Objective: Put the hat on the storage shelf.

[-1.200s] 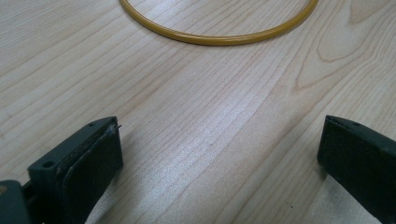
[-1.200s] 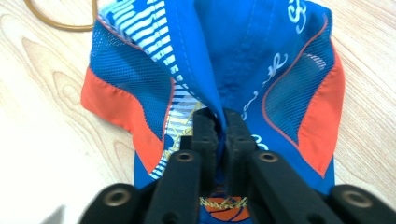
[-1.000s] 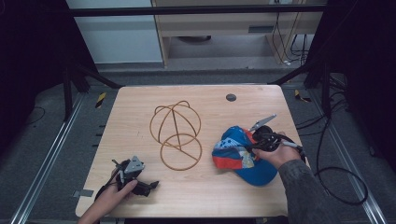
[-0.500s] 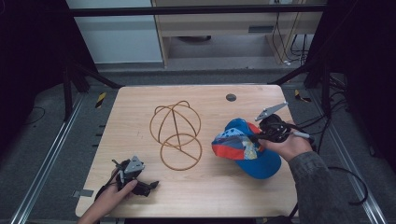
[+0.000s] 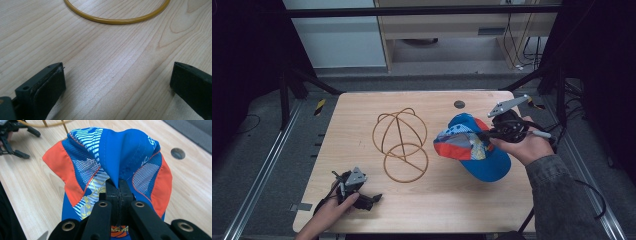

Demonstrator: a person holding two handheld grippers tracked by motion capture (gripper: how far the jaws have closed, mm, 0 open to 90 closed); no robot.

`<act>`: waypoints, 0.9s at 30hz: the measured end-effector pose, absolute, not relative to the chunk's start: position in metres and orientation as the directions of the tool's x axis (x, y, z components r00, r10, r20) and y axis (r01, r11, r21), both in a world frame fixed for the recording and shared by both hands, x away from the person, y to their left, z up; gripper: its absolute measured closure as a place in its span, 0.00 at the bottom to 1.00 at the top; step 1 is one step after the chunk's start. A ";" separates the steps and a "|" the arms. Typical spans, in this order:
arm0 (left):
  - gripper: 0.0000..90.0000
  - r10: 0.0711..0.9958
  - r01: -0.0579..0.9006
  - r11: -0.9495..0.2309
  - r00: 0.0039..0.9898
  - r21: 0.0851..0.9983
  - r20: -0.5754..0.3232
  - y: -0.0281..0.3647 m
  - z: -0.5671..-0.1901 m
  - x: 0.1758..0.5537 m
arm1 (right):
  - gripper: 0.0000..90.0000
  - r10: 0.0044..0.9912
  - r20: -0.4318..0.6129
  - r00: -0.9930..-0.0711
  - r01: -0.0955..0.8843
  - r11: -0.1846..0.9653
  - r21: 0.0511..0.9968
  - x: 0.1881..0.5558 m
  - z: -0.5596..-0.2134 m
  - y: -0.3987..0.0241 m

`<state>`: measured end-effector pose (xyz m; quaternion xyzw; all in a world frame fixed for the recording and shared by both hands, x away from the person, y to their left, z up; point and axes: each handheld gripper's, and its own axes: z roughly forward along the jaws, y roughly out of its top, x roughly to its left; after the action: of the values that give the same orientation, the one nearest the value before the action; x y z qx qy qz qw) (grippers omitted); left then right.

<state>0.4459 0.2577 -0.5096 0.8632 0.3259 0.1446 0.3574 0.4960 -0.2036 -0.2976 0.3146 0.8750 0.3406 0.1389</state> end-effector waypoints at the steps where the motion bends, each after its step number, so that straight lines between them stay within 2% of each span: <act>1: 0.00 0.666 0.460 -0.532 0.746 0.711 0.016 0.258 -0.510 0.446 | 1.00 0.639 -0.034 -0.769 0.447 0.574 0.686 0.494 -0.293 -0.203; 27: 0.00 0.664 0.457 -0.535 0.747 0.710 0.020 0.258 -0.509 0.446 | 1.00 0.619 -0.072 -0.782 0.350 0.532 0.772 0.482 -0.235 -0.197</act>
<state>0.4461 0.2579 -0.5095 0.8640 0.3244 0.1454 0.3565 0.4822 -0.1967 -0.2346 0.2821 0.8582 0.3933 0.1711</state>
